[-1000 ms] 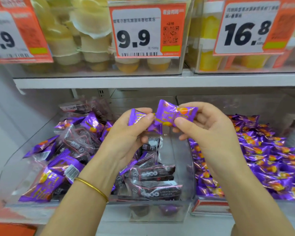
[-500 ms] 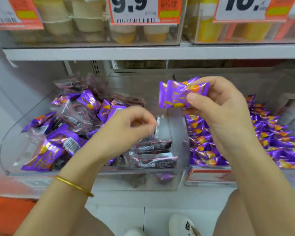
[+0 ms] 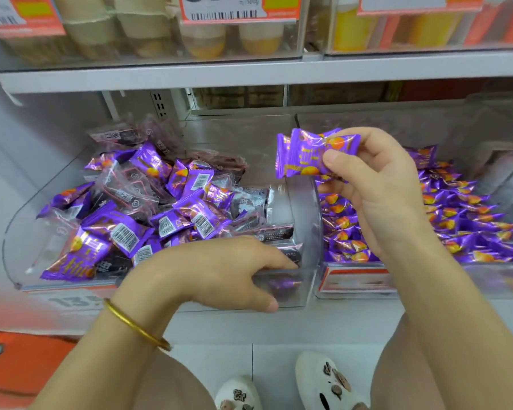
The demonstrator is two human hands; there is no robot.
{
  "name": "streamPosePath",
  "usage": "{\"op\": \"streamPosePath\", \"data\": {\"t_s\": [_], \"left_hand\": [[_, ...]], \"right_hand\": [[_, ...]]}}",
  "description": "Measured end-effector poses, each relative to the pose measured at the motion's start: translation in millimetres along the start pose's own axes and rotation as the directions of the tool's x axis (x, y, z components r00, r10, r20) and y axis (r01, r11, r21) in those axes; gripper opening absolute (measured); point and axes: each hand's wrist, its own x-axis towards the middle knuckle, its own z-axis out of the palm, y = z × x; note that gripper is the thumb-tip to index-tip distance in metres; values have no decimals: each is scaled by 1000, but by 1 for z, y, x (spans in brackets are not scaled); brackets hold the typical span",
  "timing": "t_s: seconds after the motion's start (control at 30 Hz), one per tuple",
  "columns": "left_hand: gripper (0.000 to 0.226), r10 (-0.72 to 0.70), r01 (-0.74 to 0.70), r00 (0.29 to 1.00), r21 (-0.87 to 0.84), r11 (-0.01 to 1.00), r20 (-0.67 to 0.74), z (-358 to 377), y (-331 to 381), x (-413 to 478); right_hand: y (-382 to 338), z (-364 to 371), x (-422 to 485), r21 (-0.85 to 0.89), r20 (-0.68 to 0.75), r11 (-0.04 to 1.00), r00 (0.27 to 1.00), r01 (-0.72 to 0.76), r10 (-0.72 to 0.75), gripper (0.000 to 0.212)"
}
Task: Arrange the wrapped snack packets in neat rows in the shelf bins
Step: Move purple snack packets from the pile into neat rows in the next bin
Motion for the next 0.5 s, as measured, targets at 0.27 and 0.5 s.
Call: {"op": "streamPosePath", "data": {"t_s": [0.27, 0.5], "left_hand": [[34, 53, -49, 997, 55, 997, -60, 5, 5, 7], [15, 10, -23, 991, -92, 995, -133, 3, 1, 4]], "right_hand": [[1, 0, 0, -7, 1, 1000, 1000, -1, 1, 13], [1, -1, 0, -7, 5, 1000, 1000, 6, -6, 13]]}}
